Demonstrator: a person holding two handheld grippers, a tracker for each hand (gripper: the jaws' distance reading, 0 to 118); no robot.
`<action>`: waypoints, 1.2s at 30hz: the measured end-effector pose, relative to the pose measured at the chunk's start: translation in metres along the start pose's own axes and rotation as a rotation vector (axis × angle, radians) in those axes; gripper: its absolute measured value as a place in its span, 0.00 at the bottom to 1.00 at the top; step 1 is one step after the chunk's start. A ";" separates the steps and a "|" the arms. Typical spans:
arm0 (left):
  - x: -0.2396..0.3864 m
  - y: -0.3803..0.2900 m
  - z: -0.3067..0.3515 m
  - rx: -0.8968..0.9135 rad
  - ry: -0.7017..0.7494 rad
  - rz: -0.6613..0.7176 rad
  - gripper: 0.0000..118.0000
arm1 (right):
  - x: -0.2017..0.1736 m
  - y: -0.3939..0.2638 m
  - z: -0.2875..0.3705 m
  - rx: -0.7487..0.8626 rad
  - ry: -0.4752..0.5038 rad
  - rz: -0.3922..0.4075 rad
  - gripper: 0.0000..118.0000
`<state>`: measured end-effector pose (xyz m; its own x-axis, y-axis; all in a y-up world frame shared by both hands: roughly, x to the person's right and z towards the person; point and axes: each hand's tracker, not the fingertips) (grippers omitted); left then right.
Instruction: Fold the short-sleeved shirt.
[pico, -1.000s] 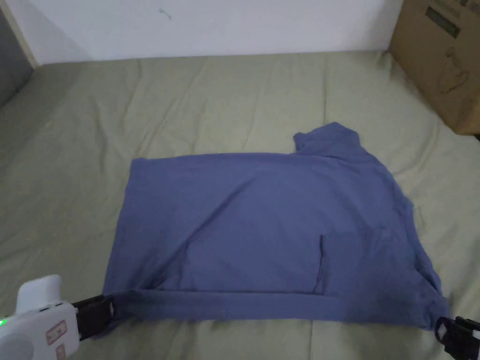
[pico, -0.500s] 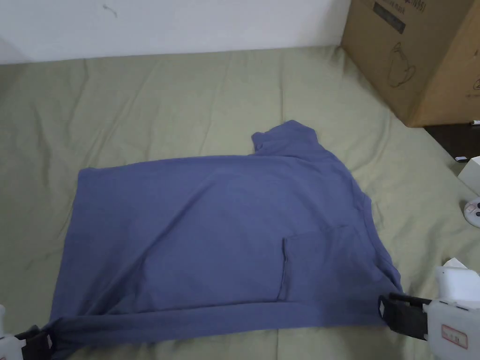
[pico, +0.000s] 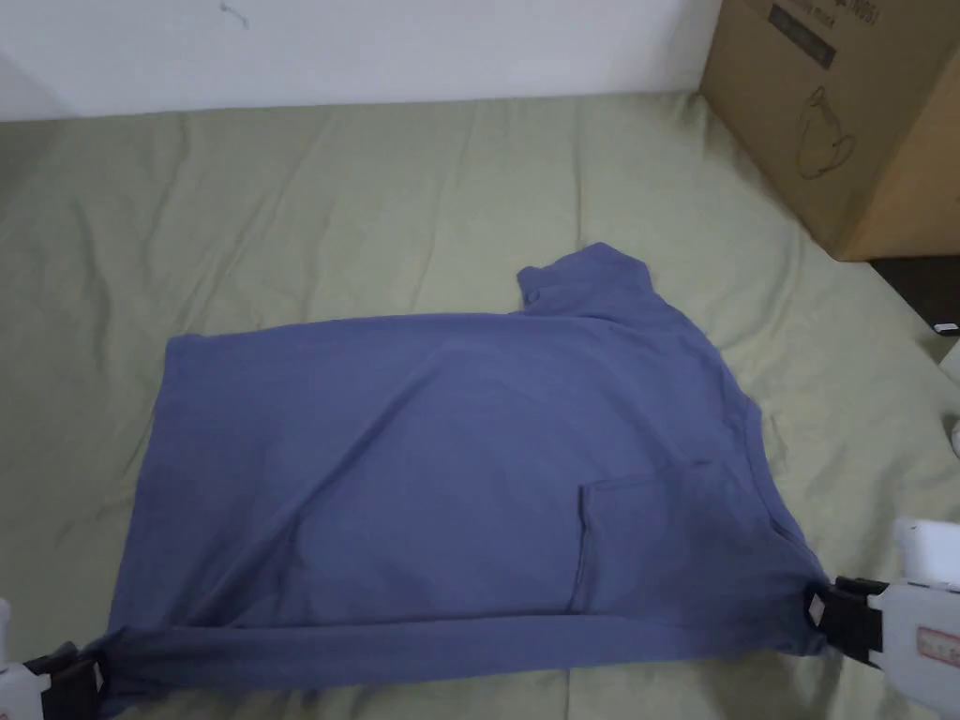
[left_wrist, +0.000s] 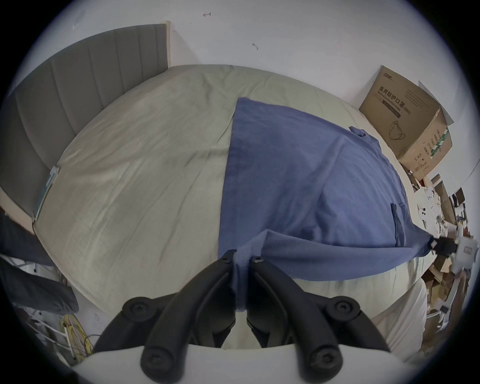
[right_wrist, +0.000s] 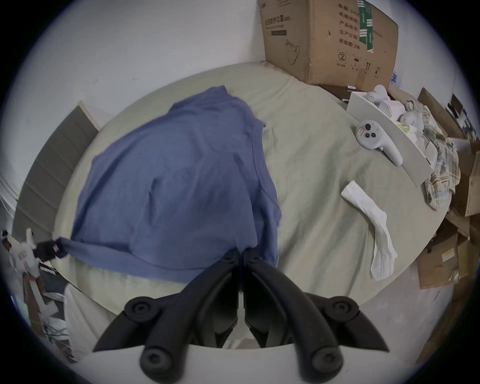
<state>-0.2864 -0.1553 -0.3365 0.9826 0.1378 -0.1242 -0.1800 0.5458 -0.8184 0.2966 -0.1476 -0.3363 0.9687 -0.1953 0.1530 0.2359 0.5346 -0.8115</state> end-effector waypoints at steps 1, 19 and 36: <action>0.001 0.006 0.001 0.006 -0.001 -0.007 0.04 | 0.000 0.010 0.001 0.011 0.020 -0.007 0.01; 0.010 0.112 -0.071 0.025 0.065 -0.121 0.86 | -0.032 0.092 -0.083 0.032 -0.142 0.098 0.75; -0.018 0.016 -0.037 0.041 0.013 0.018 0.76 | -0.027 -0.009 -0.017 -0.021 -0.060 -0.060 0.02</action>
<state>-0.3053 -0.1798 -0.3679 0.9797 0.1376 -0.1459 -0.1990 0.5767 -0.7923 0.2676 -0.1611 -0.3429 0.9558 -0.1769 0.2348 0.2929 0.5062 -0.8111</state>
